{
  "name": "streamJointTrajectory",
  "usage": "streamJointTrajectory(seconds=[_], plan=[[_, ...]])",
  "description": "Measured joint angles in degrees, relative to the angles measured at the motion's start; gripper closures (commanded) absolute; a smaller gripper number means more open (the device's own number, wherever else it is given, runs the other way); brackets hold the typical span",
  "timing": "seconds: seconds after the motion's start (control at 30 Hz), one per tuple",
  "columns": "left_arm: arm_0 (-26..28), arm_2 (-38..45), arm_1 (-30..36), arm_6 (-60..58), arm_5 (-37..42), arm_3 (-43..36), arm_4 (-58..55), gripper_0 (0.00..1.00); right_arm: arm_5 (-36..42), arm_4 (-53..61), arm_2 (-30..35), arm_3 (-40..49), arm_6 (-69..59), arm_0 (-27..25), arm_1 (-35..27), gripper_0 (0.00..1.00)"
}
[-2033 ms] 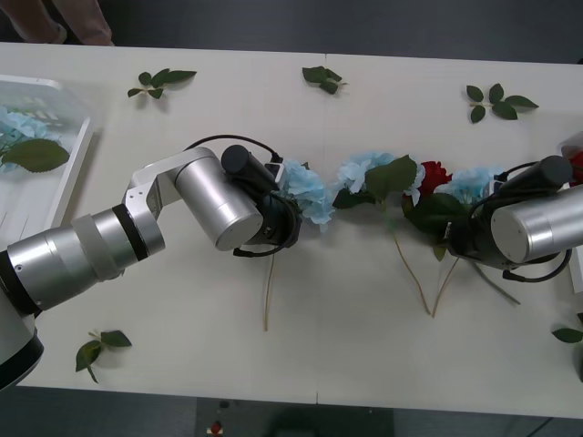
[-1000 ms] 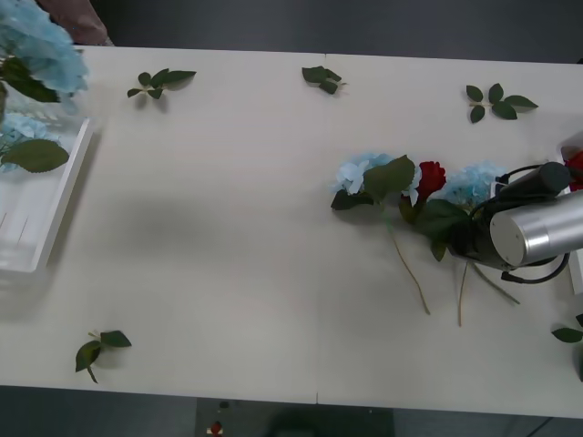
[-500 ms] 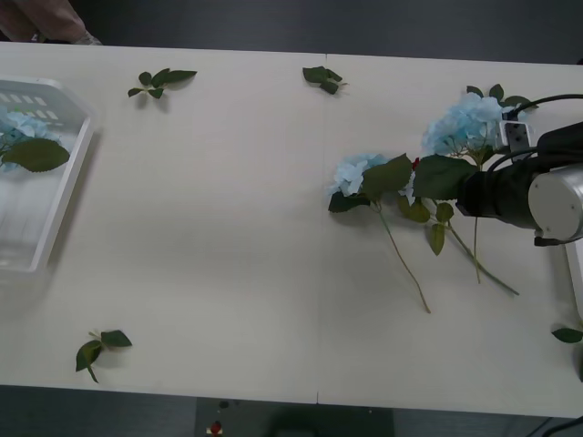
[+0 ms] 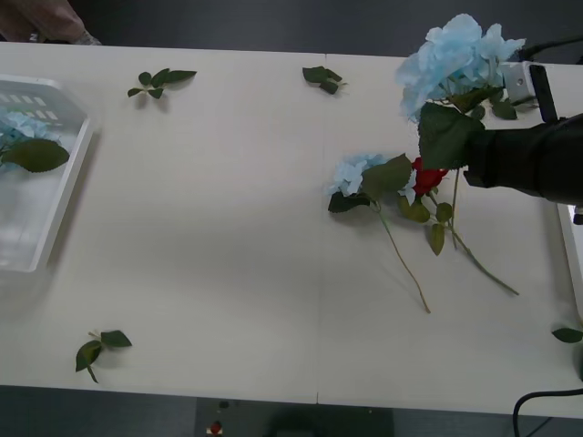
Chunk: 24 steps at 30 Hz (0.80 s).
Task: Put the red flowers into the right box and the blue flowers into the left box
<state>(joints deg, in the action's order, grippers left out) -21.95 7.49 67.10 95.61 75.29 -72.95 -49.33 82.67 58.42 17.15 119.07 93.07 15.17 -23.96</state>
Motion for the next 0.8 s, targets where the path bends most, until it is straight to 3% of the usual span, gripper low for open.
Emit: streamJointTrajectory(seconds=[0.2, 0.4, 0.6, 0.8], plan=[[0.0, 0.01, 0.0, 0.02, -0.19, 0.68, -1.12, 0.23, 0.0, 15.18, 1.65, -0.02, 6.26, 0.05, 0.13, 1.0], [0.0, 1.88, 0.0, 0.05, -1.91, 0.68, -8.02, 0.02, 0.0, 25.05, 1.27, -0.06, 6.24, 1.73, 0.14, 1.0], [0.0, 8.07, 0.0, 0.06, 0.24, -1.98, -17.33, 0.0, 0.0, 32.48, 1.25, -1.68, 6.22, 4.79, 1.6, 1.0], [0.0, 8.88, -0.12, 0.06, 0.3, -5.46, -28.79, 0.0, -0.69, 36.97, -0.66, -5.54, 5.86, 7.23, 2.5, 1.0]])
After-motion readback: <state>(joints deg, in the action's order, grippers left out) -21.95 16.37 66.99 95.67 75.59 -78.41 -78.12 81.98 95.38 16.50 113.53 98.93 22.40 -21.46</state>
